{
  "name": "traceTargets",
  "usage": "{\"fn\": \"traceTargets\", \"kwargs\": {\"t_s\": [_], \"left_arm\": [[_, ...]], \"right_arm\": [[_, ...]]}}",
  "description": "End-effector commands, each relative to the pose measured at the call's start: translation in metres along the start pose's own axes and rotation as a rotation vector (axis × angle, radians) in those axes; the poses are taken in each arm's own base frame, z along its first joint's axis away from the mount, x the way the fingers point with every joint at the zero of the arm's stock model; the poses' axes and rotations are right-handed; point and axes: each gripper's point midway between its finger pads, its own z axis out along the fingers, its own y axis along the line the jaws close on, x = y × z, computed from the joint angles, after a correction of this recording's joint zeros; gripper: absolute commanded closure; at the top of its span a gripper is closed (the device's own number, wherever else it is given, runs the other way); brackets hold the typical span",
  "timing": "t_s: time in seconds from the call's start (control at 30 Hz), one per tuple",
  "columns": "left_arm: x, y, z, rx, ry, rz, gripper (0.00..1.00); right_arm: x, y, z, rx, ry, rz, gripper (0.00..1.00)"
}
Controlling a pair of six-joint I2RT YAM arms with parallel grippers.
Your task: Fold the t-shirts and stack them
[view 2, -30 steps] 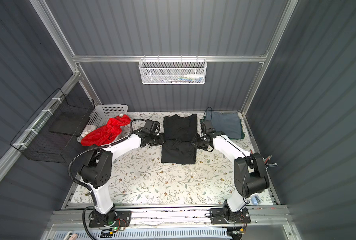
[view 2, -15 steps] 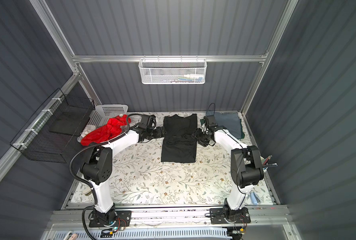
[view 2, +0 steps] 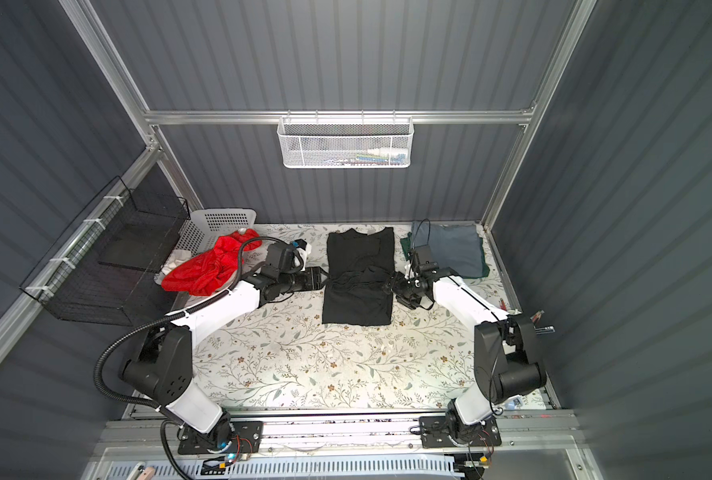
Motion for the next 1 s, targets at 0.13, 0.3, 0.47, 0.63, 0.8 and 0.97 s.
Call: {"fn": "traceTargets", "kwargs": {"t_s": [0.13,0.3,0.47,0.63,0.8,0.97], "left_arm": [[0.037,-0.064,0.051,0.184,0.142,0.123,0.40],[0.039,-0.068,0.084,0.225,0.192,0.096,0.43],[0.022,-0.072,0.103,0.224,0.178,0.115,0.42],[0.013,-0.071,0.120,0.214,0.172,0.125,0.41],[0.010,-0.068,0.141,0.202,0.189,0.141,0.41],[0.004,-0.059,0.161,0.165,0.181,0.170,0.41]], "right_arm": [[0.021,-0.018,0.006,-0.017,-0.005,-0.006,0.46],[0.028,-0.022,0.011,-0.046,-0.015,-0.044,0.58],[0.032,-0.020,0.018,-0.059,-0.019,-0.115,0.58],[0.036,-0.027,0.028,0.002,0.014,-0.160,0.58],[0.045,-0.026,0.039,0.000,0.050,-0.178,0.60],[0.049,-0.024,0.046,-0.033,0.058,-0.174,0.69]]}}
